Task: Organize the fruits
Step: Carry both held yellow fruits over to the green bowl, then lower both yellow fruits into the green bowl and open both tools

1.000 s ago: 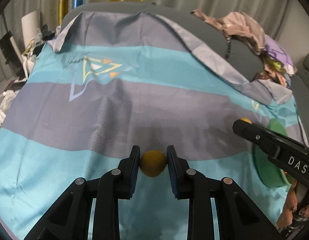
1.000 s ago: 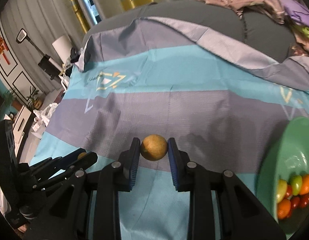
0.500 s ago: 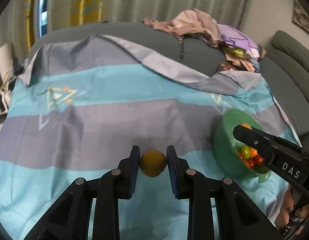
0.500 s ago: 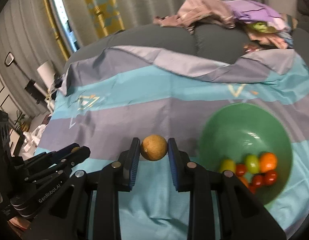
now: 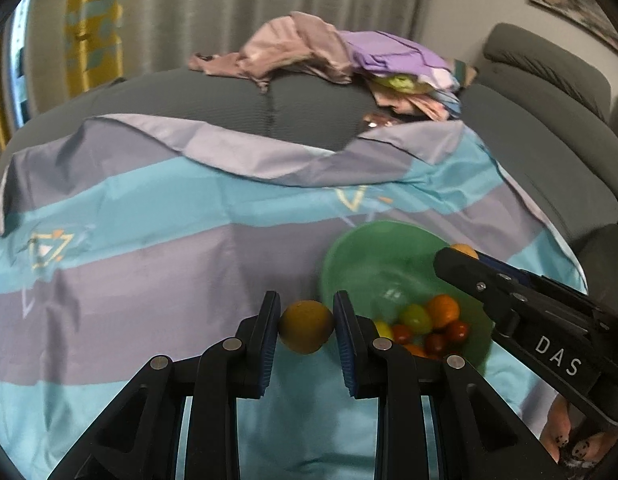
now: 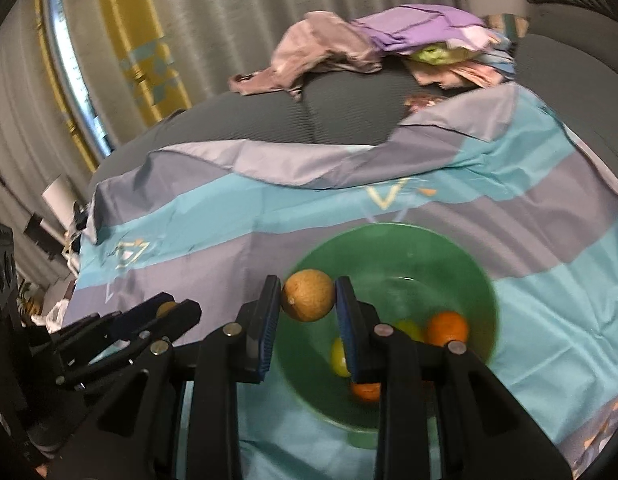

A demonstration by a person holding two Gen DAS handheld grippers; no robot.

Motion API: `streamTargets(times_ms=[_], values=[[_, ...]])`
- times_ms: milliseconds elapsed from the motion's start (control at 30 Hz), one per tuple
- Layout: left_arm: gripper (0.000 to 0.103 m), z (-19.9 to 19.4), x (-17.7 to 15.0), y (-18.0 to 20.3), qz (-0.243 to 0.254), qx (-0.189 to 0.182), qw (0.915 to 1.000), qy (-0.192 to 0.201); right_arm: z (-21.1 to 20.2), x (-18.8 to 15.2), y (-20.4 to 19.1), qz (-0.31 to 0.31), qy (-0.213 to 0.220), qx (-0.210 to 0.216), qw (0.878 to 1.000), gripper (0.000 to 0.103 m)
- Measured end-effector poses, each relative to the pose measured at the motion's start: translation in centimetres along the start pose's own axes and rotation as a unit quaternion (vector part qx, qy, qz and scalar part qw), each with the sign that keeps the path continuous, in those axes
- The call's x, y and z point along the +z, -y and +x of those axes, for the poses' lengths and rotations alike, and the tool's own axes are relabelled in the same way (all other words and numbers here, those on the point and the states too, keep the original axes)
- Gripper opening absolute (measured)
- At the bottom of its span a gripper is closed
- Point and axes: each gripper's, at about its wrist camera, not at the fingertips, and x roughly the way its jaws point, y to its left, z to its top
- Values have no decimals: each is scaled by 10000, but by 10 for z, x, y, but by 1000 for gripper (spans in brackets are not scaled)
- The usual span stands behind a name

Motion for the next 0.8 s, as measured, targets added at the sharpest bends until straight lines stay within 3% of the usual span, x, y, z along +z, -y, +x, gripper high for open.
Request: streamTargets(times_ms=[233,800], values=[[28,27,-5,28,155,-213,9992,-284,5,-1,29,294,-76,-389,9988,29],[28,76,-15,55,173,-379,9952,-880,38,-9,64,671,-703,-612,9934,29]])
